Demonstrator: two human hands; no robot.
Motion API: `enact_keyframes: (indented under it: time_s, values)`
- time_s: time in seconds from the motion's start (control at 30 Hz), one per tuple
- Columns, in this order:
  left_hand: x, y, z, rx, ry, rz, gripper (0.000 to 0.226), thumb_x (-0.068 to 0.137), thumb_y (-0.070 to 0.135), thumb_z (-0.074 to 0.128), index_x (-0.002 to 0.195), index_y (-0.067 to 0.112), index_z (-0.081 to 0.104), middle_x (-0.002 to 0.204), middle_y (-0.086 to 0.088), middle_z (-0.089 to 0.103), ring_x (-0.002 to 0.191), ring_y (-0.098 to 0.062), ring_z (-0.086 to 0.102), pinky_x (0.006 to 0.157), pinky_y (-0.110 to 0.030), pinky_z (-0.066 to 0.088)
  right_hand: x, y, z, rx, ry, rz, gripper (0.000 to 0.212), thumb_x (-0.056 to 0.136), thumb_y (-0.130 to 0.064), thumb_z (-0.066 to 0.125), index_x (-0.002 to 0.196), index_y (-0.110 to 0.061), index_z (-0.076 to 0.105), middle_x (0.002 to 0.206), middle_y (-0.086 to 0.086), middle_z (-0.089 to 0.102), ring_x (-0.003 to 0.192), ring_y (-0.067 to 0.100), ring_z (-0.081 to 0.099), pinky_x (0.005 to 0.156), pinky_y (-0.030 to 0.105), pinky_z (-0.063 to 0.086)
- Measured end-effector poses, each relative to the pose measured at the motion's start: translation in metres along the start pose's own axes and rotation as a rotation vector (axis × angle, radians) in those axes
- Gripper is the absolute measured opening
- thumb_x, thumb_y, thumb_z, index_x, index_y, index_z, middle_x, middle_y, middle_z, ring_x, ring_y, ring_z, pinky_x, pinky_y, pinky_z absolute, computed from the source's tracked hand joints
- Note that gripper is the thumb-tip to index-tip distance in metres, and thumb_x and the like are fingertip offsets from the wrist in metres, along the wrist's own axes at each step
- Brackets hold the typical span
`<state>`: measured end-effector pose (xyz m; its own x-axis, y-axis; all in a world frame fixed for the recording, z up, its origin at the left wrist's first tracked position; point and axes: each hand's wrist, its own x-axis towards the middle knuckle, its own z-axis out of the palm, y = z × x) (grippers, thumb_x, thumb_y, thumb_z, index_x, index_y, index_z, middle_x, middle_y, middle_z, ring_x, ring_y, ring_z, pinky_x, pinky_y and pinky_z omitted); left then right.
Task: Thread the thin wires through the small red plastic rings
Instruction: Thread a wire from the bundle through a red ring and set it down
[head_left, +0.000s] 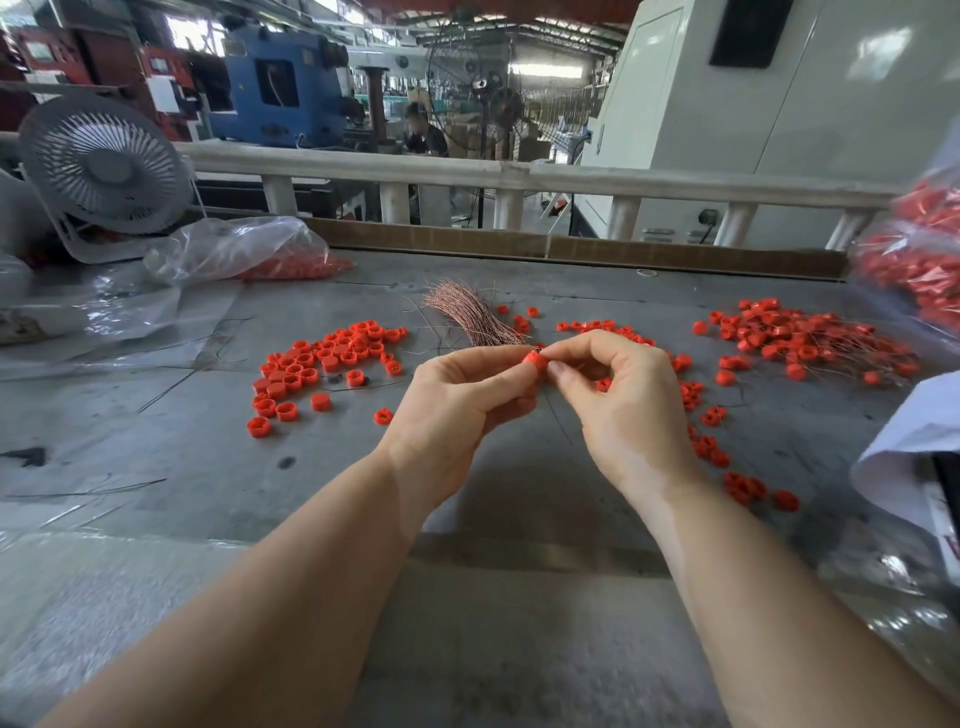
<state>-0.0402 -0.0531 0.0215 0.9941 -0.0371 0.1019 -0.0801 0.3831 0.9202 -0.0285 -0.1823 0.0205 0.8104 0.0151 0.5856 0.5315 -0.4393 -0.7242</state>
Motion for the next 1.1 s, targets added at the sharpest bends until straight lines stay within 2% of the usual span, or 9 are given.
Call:
enact_keyframes:
  time_s: [0.23,0.37,0.53,0.67,0.8,0.9,1.0,1.1]
  values:
    - [-0.0003,-0.0016,-0.0007,0.057,-0.017,0.045,0.017,0.083,-0.001,0.059,0.091,0.011,0.068,0.065,-0.001,0.068,0.059,-0.007,0.062,0.059,-0.017,0.053,0.0002,-0.0013,0.0000,0.000,-0.011,-0.002,0.016,0.083,-0.003,0.065,0.080,-0.018,0.068,0.076,-0.007,0.066,0.070,0.002,0.060,0.068,0.011,0.047]
    - [-0.0012,-0.0036,-0.0005,0.206,0.033,0.125,0.011,0.083,0.002,0.063,0.084,0.012,0.068,0.061,0.004,0.067,0.056,-0.005,0.060,0.055,-0.018,0.053,-0.0006,-0.0011,0.0001,-0.012,-0.017,0.020,0.016,0.084,-0.004,0.065,0.079,-0.020,0.067,0.076,-0.004,0.067,0.073,0.008,0.061,0.071,0.018,0.049]
    - [-0.0006,-0.0047,0.0009,0.399,0.060,0.214,0.009,0.081,0.006,0.067,0.077,0.013,0.063,0.054,0.011,0.061,0.052,0.000,0.054,0.047,-0.017,0.049,-0.0008,-0.0014,0.0001,-0.014,-0.041,0.041,0.017,0.084,-0.004,0.064,0.079,-0.021,0.067,0.075,-0.005,0.066,0.072,0.008,0.061,0.070,0.017,0.049]
    - [0.0003,-0.0042,0.0003,0.445,0.051,0.247,0.013,0.082,0.004,0.066,0.075,0.015,0.063,0.053,0.012,0.059,0.052,0.000,0.053,0.047,-0.017,0.049,-0.0006,-0.0029,0.0002,-0.003,-0.067,0.029,0.016,0.084,-0.001,0.063,0.082,-0.015,0.070,0.075,-0.005,0.066,0.070,0.001,0.059,0.069,0.010,0.046]
    - [0.0006,-0.0043,-0.0004,0.479,0.043,0.271,0.019,0.082,0.001,0.065,0.072,0.017,0.063,0.058,0.007,0.059,0.053,-0.002,0.054,0.051,-0.017,0.051,0.0002,-0.0028,0.0001,-0.005,-0.091,0.020,0.021,0.083,0.000,0.063,0.079,-0.019,0.070,0.073,-0.008,0.065,0.068,-0.005,0.056,0.066,0.004,0.040]
    - [0.0011,-0.0057,-0.0006,0.484,0.053,0.270,0.019,0.081,0.000,0.066,0.071,0.016,0.062,0.059,0.003,0.058,0.052,-0.002,0.054,0.051,-0.017,0.051,-0.0007,-0.0012,0.0005,-0.007,-0.105,0.029,0.023,0.084,0.000,0.062,0.080,-0.021,0.069,0.075,-0.007,0.066,0.070,-0.001,0.058,0.066,0.004,0.040]
    - [0.0018,-0.0072,-0.0015,0.451,0.082,0.251,0.018,0.081,0.001,0.067,0.071,0.016,0.062,0.055,0.009,0.059,0.053,-0.002,0.055,0.052,-0.018,0.051,-0.0010,0.0003,0.0015,0.013,-0.111,0.056,0.024,0.086,-0.001,0.060,0.082,-0.023,0.069,0.079,-0.006,0.067,0.075,0.002,0.059,0.068,0.004,0.041]
    - [0.0020,-0.0076,-0.0017,0.451,0.081,0.245,0.016,0.082,0.001,0.066,0.077,0.017,0.063,0.063,0.005,0.062,0.056,0.000,0.057,0.053,-0.017,0.052,-0.0004,0.0016,0.0026,0.030,-0.114,0.082,0.022,0.088,-0.005,0.059,0.084,-0.025,0.068,0.079,-0.007,0.066,0.077,0.005,0.060,0.070,0.009,0.044]
